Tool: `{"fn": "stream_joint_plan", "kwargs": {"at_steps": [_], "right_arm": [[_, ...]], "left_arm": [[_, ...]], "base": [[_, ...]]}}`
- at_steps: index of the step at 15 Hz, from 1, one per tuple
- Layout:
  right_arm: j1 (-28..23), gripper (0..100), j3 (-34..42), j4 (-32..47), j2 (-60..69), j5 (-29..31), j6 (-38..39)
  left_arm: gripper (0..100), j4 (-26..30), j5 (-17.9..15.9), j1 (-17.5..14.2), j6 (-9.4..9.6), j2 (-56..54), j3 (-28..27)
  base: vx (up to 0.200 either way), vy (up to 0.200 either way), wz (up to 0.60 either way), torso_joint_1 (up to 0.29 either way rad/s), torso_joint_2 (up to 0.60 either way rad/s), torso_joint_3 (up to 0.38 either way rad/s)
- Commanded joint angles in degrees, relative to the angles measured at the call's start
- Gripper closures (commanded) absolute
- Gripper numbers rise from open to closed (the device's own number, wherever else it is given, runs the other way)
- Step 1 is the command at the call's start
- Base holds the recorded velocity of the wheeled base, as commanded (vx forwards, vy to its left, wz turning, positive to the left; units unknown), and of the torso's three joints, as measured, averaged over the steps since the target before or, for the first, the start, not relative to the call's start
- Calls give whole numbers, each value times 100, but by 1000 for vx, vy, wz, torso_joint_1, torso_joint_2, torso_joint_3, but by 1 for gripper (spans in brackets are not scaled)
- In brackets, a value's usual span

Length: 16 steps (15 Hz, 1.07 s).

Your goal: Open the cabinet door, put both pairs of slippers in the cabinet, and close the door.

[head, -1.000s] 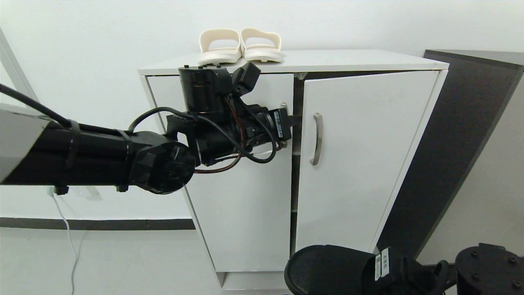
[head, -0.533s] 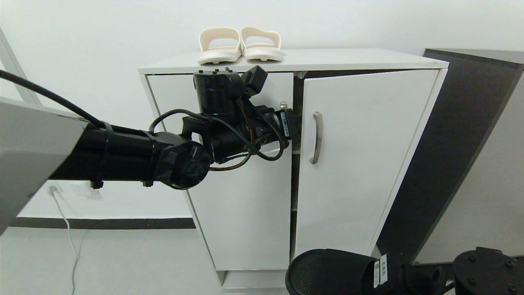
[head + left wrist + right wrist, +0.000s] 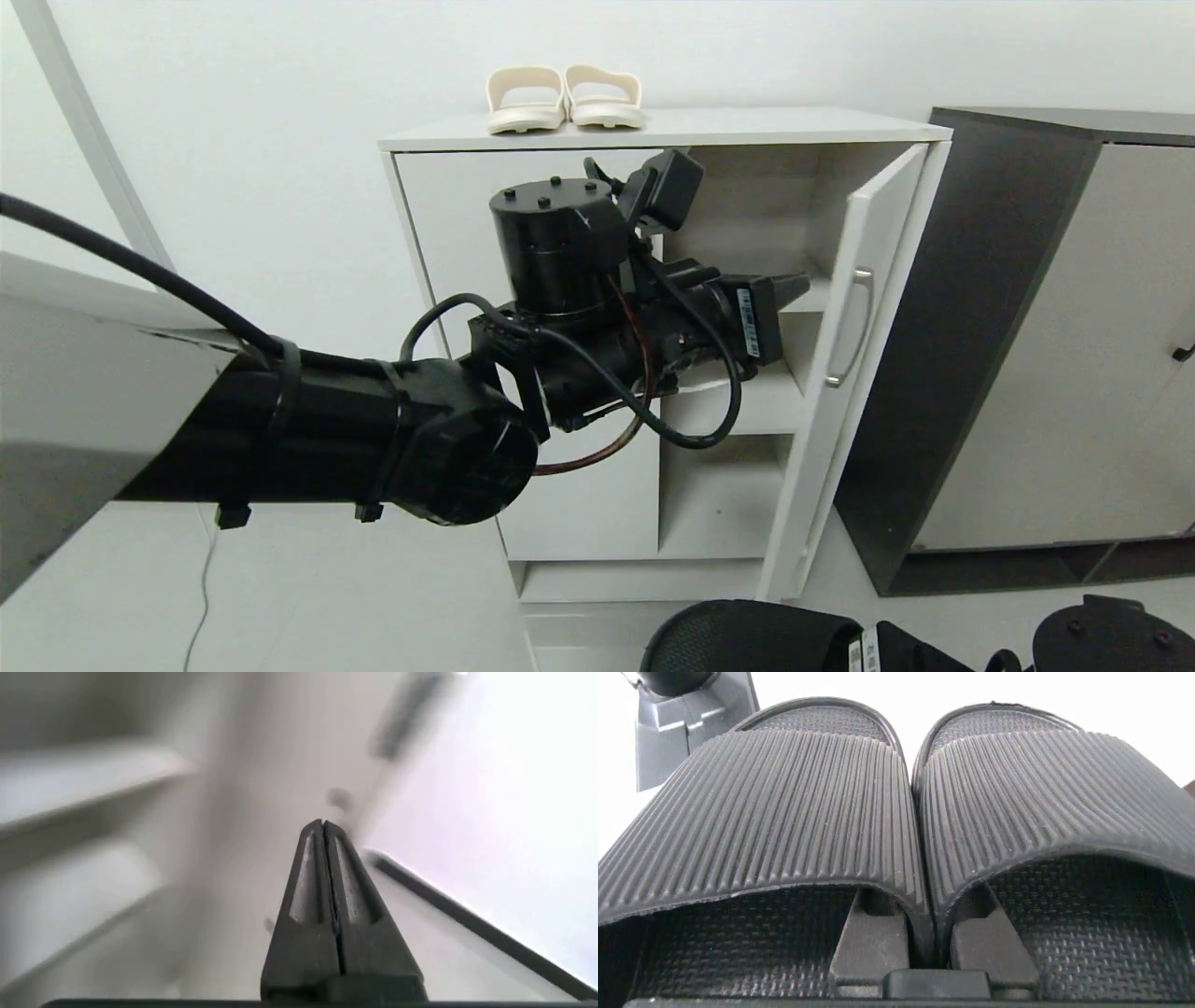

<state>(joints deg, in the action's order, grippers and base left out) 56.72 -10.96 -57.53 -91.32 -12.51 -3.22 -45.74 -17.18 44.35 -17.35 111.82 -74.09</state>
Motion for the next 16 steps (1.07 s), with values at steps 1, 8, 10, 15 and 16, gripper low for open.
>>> {"fn": "stream_joint_plan", "kwargs": {"at_steps": [1, 8, 10, 15, 16], "right_arm": [[14, 100, 6, -4, -9, -6, -3], [-74, 100, -117, -22, -61, 64, 23], [-610, 100, -389, -13, -176, 196, 49], [-909, 100, -1427, -4, -888, 1866, 647], [-909, 100, -1576, -4, -1072, 2138, 744]], "left_arm": [[100, -23, 4, 39, -6, -3, 79], [100, -93, 250, -418, 3, -425, 317], [100, 118, 593, -867, 30, -1031, 826], [100, 707, 1603, -2299, 592, -3650, 3287], [100, 1120, 1700, -2677, 662, -4257, 3621]], "base": [[0, 0, 0, 0, 0, 0], [0, 0, 0, 0, 0, 0], [0, 0, 0, 0, 0, 0], [0, 0, 0, 0, 0, 0], [0, 0, 0, 0, 0, 0]]}}
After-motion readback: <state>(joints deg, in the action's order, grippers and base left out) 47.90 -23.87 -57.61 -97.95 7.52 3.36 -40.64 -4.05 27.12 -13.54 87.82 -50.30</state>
